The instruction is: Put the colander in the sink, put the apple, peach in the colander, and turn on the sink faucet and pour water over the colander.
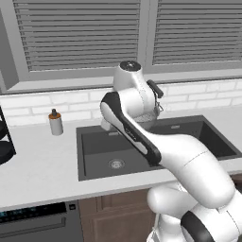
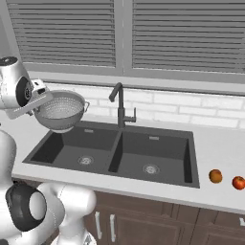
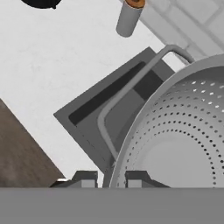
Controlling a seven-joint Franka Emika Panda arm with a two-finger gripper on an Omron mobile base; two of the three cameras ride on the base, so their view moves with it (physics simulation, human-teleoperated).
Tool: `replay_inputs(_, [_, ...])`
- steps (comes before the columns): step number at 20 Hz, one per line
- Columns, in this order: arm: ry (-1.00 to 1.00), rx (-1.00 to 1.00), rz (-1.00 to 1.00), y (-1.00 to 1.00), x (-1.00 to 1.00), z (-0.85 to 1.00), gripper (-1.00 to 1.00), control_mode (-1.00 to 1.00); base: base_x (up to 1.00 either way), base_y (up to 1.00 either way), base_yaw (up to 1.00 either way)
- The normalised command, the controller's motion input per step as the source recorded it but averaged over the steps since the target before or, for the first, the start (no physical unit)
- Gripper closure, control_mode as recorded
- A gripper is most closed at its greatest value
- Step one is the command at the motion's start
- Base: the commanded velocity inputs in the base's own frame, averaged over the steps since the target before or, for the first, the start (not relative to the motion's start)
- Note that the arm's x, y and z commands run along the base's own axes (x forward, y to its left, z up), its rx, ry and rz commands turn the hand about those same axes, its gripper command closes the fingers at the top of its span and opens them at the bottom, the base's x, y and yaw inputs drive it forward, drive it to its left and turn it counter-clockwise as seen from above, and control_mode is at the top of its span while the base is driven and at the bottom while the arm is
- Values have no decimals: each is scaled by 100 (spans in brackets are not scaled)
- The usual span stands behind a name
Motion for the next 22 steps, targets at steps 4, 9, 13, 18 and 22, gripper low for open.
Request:
replay_inputs(4, [9,0,0,11,68,-66,100,-100,0,0,0])
replay_inputs(9, [9,-2,1,5,65,-78,100,-100,0,0,0])
replay_inputs(13, [6,-3,4,0,49,-81,100,-100,0,0,0])
replay_inputs(18, [2,-3,5,0,45,-78,100,-100,0,0,0])
replay_inputs(22, [0,-3,5,-2,39,-72,100,-100,0,0,0])
